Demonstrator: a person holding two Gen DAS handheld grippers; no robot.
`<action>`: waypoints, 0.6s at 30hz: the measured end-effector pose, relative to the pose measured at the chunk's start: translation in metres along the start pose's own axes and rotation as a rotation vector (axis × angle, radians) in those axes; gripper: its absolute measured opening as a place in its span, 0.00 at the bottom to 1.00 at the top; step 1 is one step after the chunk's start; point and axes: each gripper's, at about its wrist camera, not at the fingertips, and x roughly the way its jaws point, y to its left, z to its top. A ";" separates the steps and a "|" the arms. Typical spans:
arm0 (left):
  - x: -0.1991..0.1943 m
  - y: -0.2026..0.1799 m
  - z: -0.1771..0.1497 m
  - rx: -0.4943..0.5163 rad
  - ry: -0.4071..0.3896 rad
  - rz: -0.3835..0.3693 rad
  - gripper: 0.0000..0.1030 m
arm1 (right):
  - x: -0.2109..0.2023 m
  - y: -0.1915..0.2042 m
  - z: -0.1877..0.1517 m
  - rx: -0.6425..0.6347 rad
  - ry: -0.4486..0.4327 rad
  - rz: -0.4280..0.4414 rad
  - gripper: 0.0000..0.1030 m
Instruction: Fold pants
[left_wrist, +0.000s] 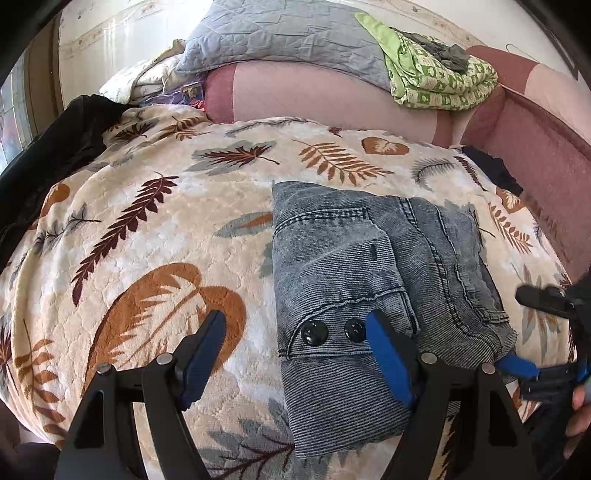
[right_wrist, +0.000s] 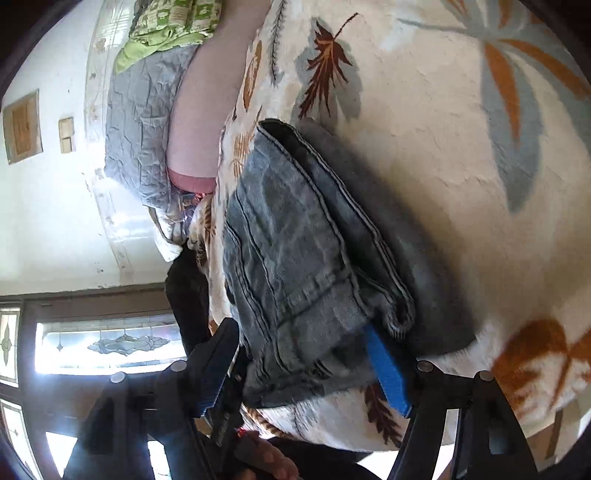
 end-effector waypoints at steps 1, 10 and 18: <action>0.000 0.000 0.000 -0.001 0.000 0.002 0.76 | 0.002 0.001 0.003 -0.020 -0.004 -0.034 0.36; -0.014 0.001 0.007 0.002 -0.017 0.007 0.77 | -0.030 0.042 -0.022 -0.325 -0.097 -0.134 0.05; -0.001 -0.034 0.003 0.191 0.014 0.107 0.77 | -0.011 -0.002 -0.033 -0.370 -0.090 -0.244 0.04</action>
